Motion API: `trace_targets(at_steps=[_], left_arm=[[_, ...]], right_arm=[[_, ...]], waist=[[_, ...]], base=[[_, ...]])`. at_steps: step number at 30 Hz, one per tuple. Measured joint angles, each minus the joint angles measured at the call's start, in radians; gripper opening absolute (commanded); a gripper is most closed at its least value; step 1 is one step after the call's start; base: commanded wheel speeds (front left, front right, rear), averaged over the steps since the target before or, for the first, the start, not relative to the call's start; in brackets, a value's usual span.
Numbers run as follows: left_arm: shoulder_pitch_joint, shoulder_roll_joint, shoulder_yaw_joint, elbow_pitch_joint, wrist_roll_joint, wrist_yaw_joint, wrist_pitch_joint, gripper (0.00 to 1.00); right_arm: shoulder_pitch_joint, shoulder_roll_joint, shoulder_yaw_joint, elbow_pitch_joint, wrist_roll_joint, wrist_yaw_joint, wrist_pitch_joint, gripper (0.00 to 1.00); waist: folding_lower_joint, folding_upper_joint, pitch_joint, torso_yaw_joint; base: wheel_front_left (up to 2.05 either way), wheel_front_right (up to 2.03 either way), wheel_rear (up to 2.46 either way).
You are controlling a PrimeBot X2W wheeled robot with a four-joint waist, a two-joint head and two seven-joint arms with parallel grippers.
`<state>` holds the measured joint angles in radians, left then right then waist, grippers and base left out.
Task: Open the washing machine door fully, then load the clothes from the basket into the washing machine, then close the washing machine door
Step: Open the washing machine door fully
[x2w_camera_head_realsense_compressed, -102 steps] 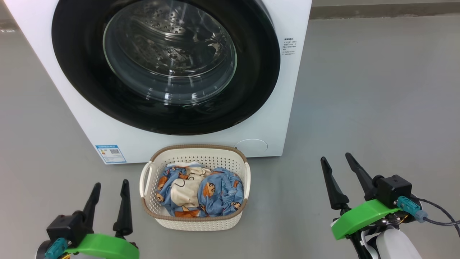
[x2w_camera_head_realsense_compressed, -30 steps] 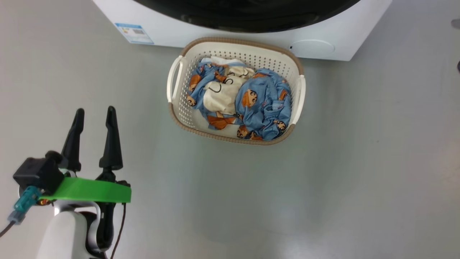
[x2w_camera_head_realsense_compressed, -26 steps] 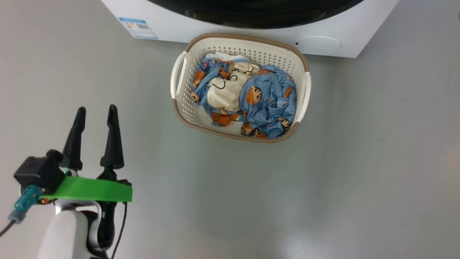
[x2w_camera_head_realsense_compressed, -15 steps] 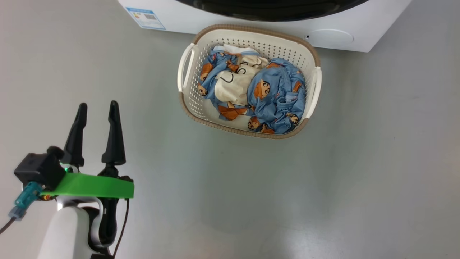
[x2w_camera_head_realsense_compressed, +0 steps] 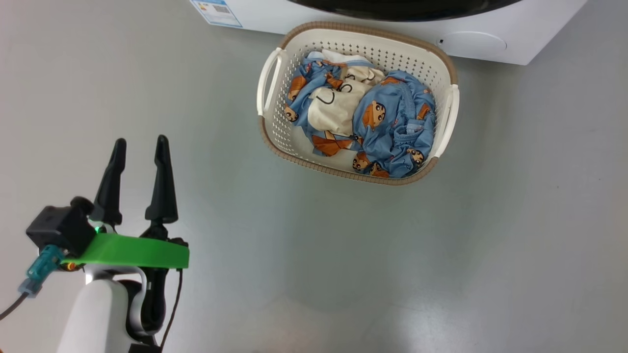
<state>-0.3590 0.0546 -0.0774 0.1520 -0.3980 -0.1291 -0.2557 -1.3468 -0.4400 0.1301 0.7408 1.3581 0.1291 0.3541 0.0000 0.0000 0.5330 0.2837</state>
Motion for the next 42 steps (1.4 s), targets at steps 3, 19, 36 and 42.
trace_targets(at_steps=[3,19,36,42], left_arm=[[0.0,-0.002,0.0,0.005,0.0,0.0,0.0,1.0],[0.056,0.007,0.022,0.029,0.009,0.0,0.0,1.0],[0.156,0.012,0.041,0.061,0.046,0.0,0.0,1.0],[0.196,0.011,0.049,0.075,0.06,0.0,0.0,1.0]], right_arm=[[-0.004,-0.006,0.016,0.005,0.0,0.0,0.015,0.0],[0.221,-0.004,0.111,-0.077,0.047,0.0,0.078,0.0],[0.512,0.059,0.21,-0.205,0.127,0.0,0.12,0.0],[0.607,0.057,0.215,-0.249,0.156,0.0,0.137,0.0]], waist=[[0.0,0.0,-0.007,0.005],[0.0,0.0,-0.142,-0.016],[0.0,0.0,-0.33,-0.013],[0.0,0.0,-0.386,0.016]], base=[[0.0,0.0,0.0],[0.0,0.0,0.0],[0.0,0.0,0.0],[0.0,0.0,0.0]])
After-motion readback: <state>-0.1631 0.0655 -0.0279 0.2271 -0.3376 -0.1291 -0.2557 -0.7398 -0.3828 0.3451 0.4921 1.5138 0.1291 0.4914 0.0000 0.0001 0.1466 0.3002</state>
